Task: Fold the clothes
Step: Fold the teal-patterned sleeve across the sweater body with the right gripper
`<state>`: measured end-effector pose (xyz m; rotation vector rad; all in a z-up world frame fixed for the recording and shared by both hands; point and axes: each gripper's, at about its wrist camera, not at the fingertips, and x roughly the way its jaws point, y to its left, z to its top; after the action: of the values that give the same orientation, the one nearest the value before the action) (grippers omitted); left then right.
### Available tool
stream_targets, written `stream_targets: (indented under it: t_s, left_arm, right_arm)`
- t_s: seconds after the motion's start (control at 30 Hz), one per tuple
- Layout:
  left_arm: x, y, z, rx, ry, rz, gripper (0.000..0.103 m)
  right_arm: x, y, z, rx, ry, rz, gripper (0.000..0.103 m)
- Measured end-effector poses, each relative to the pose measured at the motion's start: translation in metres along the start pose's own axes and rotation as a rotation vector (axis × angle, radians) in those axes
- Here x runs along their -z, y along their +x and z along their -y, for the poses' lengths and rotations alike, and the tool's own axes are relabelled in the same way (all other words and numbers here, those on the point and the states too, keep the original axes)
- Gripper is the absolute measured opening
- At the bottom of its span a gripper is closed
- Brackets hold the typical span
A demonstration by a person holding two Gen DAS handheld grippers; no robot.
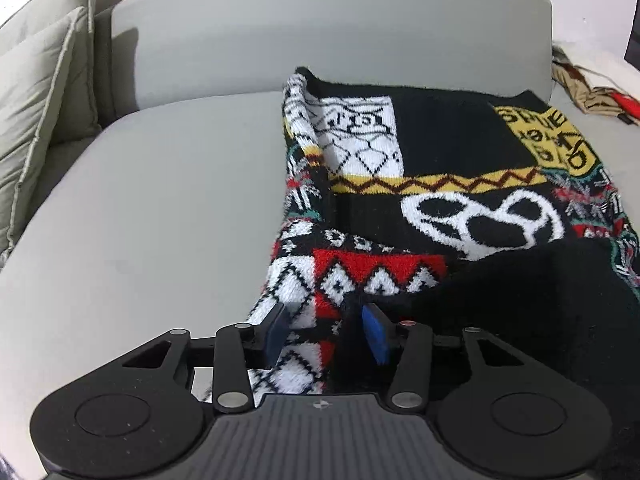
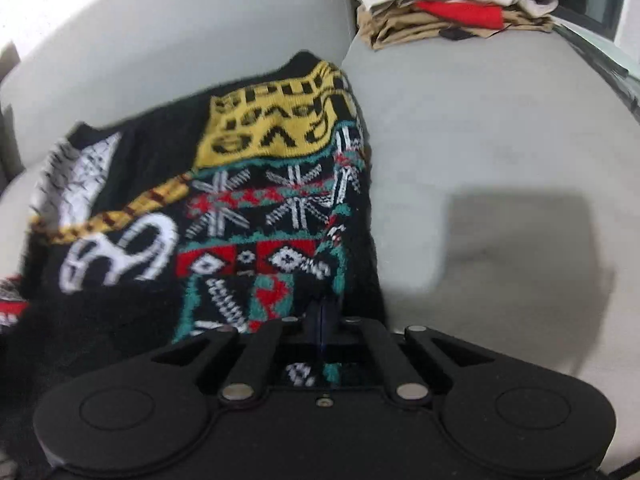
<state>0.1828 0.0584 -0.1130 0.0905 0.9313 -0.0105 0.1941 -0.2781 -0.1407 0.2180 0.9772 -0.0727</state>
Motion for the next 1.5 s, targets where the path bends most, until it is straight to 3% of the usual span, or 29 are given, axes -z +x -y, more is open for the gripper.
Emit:
stream_targets:
  t_s: [0.13,0.17,0.23,0.33,0.4,0.47,0.6,0.8,0.97,1.03,1.1,1.13,1.17,1.33,1.43,1.5]
  left_arm:
    - [0.016,-0.049,-0.002,-0.025,0.064,0.065,0.046]
    - [0.023,-0.058,-0.001,-0.021,0.078,0.071,0.046]
    - [0.037,-0.074,0.001,-0.012,0.104,0.082,0.046]
    - [0.052,-0.061,0.008,-0.008,0.128,0.035,0.046]
    - [0.060,-0.041,0.012,-0.003,0.133,-0.028,0.046]
    - [0.064,-0.034,0.015,-0.007,0.137,-0.021,0.046]
    - [0.059,-0.057,0.013,-0.004,0.125,-0.003,0.043]
    - [0.058,-0.094,-0.004,0.125,0.024,0.066,0.048]
    - [0.042,-0.072,0.022,0.202,0.052,0.069,0.046]
    - [0.041,-0.058,0.033,0.218,0.075,0.049,0.046]
    - [0.047,-0.037,0.043,0.204,0.100,0.007,0.047]
    - [0.050,-0.031,0.046,0.198,0.102,-0.005,0.047]
    - [0.051,-0.031,0.046,0.198,0.095,-0.001,0.047]
    - [0.053,-0.060,0.043,0.175,0.124,0.011,0.042]
    - [0.073,-0.086,0.045,0.144,0.193,0.019,0.043]
    - [0.084,-0.082,0.045,0.151,0.182,-0.011,0.042]
  right_arm:
    - [0.005,-0.060,0.018,-0.061,0.048,0.037,0.011]
    - [0.010,-0.072,0.023,-0.078,0.058,0.019,0.019]
    - [0.023,-0.092,0.032,-0.092,0.057,-0.024,0.022]
    - [0.044,-0.076,0.034,-0.017,-0.003,-0.099,0.022]
    - [0.059,-0.065,0.036,0.034,-0.044,-0.149,0.016]
    - [0.067,-0.054,0.033,0.061,-0.059,-0.150,0.016]
    - [0.062,-0.072,0.017,0.102,-0.106,-0.144,0.016]
    - [0.062,-0.131,0.010,-0.039,-0.094,-0.031,0.018]
    - [0.065,-0.129,-0.020,-0.314,-0.029,-0.039,0.018]
    - [0.070,-0.117,-0.040,-0.331,-0.067,-0.008,0.018]
    - [0.080,-0.096,-0.055,-0.280,-0.133,-0.016,0.018]
    - [0.087,-0.077,-0.059,-0.235,-0.152,-0.071,0.016]
    - [0.094,-0.070,-0.058,-0.236,-0.161,-0.043,0.015]
    - [0.085,-0.093,-0.044,-0.271,-0.115,-0.073,0.015]
    - [0.094,-0.117,-0.033,-0.309,-0.097,-0.101,0.017]
    - [0.105,-0.126,-0.031,-0.314,-0.115,-0.131,0.017]
